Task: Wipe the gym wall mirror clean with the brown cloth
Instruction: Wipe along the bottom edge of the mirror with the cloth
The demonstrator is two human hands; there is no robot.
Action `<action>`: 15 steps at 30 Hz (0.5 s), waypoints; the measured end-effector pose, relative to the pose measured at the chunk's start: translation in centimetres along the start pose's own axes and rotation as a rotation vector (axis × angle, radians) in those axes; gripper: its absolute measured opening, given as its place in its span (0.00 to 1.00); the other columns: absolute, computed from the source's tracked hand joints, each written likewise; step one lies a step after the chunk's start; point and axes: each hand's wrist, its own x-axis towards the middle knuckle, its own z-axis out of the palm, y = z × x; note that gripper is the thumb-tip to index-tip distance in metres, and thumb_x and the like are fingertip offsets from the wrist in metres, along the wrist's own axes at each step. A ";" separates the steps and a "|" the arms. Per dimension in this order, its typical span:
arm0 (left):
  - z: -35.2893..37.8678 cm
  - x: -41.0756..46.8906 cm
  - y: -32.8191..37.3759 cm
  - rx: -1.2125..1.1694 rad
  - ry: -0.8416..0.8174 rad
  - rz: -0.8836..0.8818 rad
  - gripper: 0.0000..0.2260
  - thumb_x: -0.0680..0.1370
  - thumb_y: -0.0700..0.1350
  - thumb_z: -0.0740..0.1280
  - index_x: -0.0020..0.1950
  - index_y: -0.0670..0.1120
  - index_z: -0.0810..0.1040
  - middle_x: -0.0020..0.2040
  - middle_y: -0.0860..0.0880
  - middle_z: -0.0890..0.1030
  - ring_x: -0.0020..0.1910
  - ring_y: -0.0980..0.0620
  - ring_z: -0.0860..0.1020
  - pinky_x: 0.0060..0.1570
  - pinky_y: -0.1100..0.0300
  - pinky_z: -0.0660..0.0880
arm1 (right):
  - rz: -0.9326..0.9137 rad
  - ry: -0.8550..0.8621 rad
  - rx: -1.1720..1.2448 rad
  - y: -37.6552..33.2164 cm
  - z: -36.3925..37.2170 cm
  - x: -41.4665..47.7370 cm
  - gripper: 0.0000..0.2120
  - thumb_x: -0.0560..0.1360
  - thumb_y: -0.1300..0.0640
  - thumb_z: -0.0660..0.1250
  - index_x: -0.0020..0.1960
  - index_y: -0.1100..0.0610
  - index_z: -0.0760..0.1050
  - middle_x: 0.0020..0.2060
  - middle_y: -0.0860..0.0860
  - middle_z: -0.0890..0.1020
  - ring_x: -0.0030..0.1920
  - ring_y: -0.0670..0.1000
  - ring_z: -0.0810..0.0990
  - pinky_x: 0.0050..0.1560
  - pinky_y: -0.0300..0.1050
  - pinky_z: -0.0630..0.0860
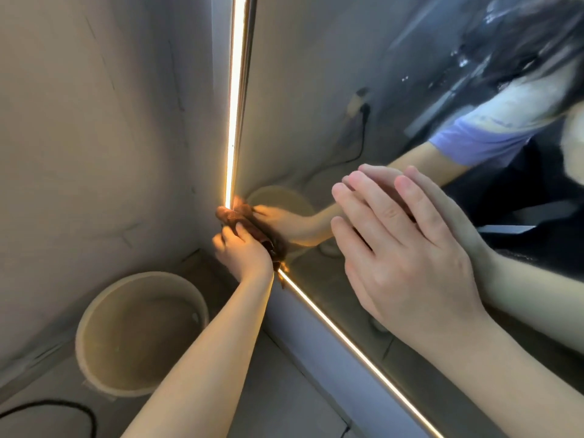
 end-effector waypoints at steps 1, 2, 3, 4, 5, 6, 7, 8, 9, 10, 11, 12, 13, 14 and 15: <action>0.1 -0.8 0.0 -0.009 0.006 -0.009 0.18 0.86 0.47 0.53 0.67 0.37 0.73 0.70 0.41 0.68 0.70 0.42 0.67 0.73 0.46 0.63 | -0.006 0.003 -0.009 0.0 0.1 -0.2 0.11 0.79 0.62 0.62 0.58 0.62 0.81 0.64 0.60 0.78 0.68 0.59 0.75 0.73 0.56 0.62; 0.2 -1.7 0.1 -0.014 0.014 0.003 0.18 0.86 0.47 0.53 0.66 0.35 0.74 0.70 0.40 0.68 0.69 0.40 0.67 0.72 0.48 0.62 | -0.011 0.007 -0.020 0.0 0.2 -0.5 0.12 0.79 0.63 0.62 0.58 0.63 0.80 0.64 0.60 0.79 0.68 0.58 0.75 0.72 0.55 0.62; 0.3 -2.9 0.1 -0.020 0.021 0.027 0.18 0.86 0.46 0.54 0.66 0.34 0.74 0.69 0.39 0.68 0.68 0.39 0.67 0.71 0.50 0.62 | -0.015 0.010 -0.023 0.0 0.2 -0.7 0.12 0.79 0.63 0.62 0.58 0.63 0.80 0.64 0.60 0.79 0.67 0.58 0.75 0.72 0.55 0.63; 0.4 -4.4 0.2 -0.026 0.021 0.055 0.18 0.86 0.45 0.54 0.68 0.35 0.73 0.68 0.38 0.69 0.67 0.39 0.67 0.70 0.52 0.60 | -0.020 0.012 -0.015 0.0 0.2 -0.9 0.12 0.79 0.63 0.62 0.58 0.63 0.81 0.63 0.60 0.79 0.67 0.58 0.76 0.72 0.55 0.63; 0.5 -6.1 0.4 -0.032 0.014 0.094 0.19 0.86 0.46 0.55 0.70 0.36 0.72 0.68 0.39 0.69 0.67 0.40 0.66 0.69 0.54 0.59 | -0.021 0.013 0.001 0.1 0.1 -1.0 0.12 0.79 0.63 0.62 0.58 0.63 0.81 0.62 0.60 0.80 0.66 0.59 0.76 0.72 0.55 0.63; 0.4 -7.8 0.6 -0.039 0.007 0.153 0.20 0.85 0.47 0.55 0.72 0.37 0.71 0.68 0.40 0.68 0.66 0.42 0.66 0.68 0.56 0.59 | -0.017 0.014 0.018 0.1 0.0 -1.1 0.12 0.79 0.63 0.62 0.57 0.63 0.81 0.62 0.60 0.80 0.66 0.59 0.77 0.72 0.55 0.63; 0.4 -9.3 1.0 -0.051 0.005 0.222 0.22 0.84 0.48 0.54 0.74 0.39 0.69 0.68 0.43 0.68 0.65 0.45 0.65 0.67 0.58 0.60 | -0.011 0.016 0.032 0.2 -0.1 -1.2 0.12 0.79 0.63 0.61 0.57 0.63 0.81 0.61 0.60 0.80 0.65 0.59 0.77 0.72 0.56 0.63; 0.3 -10.4 1.6 -0.070 0.000 0.280 0.22 0.84 0.48 0.53 0.76 0.41 0.68 0.69 0.45 0.67 0.65 0.49 0.65 0.66 0.60 0.60 | -0.006 0.020 0.039 0.3 -0.2 -1.4 0.12 0.79 0.63 0.61 0.57 0.63 0.81 0.61 0.61 0.80 0.65 0.60 0.77 0.72 0.56 0.63; 0.2 -10.9 2.3 -0.094 0.005 0.325 0.22 0.84 0.47 0.53 0.77 0.43 0.67 0.69 0.47 0.66 0.64 0.52 0.64 0.65 0.62 0.60 | -0.002 0.026 0.041 0.3 -0.3 -1.6 0.12 0.79 0.64 0.62 0.57 0.64 0.81 0.61 0.61 0.81 0.65 0.60 0.77 0.72 0.56 0.63; 0.2 -10.7 2.9 -0.116 0.020 0.352 0.21 0.84 0.46 0.53 0.77 0.44 0.66 0.70 0.48 0.66 0.65 0.53 0.63 0.65 0.64 0.59 | -0.003 0.032 0.041 0.3 -0.4 -1.9 0.11 0.78 0.64 0.62 0.57 0.64 0.81 0.60 0.61 0.81 0.64 0.60 0.78 0.72 0.56 0.64; 0.3 -10.1 3.4 -0.139 0.038 0.359 0.22 0.84 0.46 0.53 0.77 0.44 0.66 0.70 0.48 0.66 0.65 0.53 0.64 0.65 0.64 0.59 | -0.008 0.035 0.043 0.4 -0.4 -2.1 0.11 0.78 0.65 0.63 0.56 0.65 0.81 0.60 0.61 0.81 0.64 0.60 0.78 0.72 0.56 0.64; 0.4 -9.4 3.7 -0.165 0.053 0.341 0.22 0.84 0.48 0.52 0.77 0.44 0.66 0.70 0.48 0.67 0.66 0.52 0.64 0.66 0.62 0.60 | -0.016 0.037 0.049 0.4 -0.5 -2.2 0.11 0.77 0.66 0.63 0.56 0.65 0.81 0.60 0.61 0.81 0.64 0.60 0.78 0.71 0.56 0.65; 0.6 -8.5 3.9 -0.193 0.059 0.303 0.23 0.83 0.50 0.52 0.77 0.44 0.66 0.70 0.47 0.67 0.67 0.51 0.65 0.69 0.58 0.61 | -0.023 0.035 0.054 0.5 -0.5 -2.4 0.11 0.77 0.66 0.63 0.56 0.65 0.81 0.59 0.61 0.81 0.63 0.61 0.78 0.71 0.56 0.65; 0.7 -7.8 3.9 -0.215 0.062 0.254 0.25 0.83 0.52 0.51 0.77 0.44 0.66 0.71 0.47 0.67 0.68 0.49 0.65 0.71 0.55 0.62 | -0.024 0.033 0.061 0.6 -0.5 -2.5 0.11 0.77 0.66 0.63 0.56 0.65 0.81 0.59 0.61 0.81 0.63 0.61 0.78 0.71 0.56 0.65; 0.9 -7.3 3.5 -0.223 0.064 0.199 0.25 0.83 0.53 0.50 0.77 0.44 0.67 0.71 0.46 0.68 0.69 0.48 0.65 0.72 0.52 0.62 | -0.022 0.032 0.066 0.6 -0.5 -2.7 0.11 0.77 0.66 0.63 0.55 0.65 0.81 0.59 0.61 0.81 0.63 0.61 0.78 0.71 0.56 0.65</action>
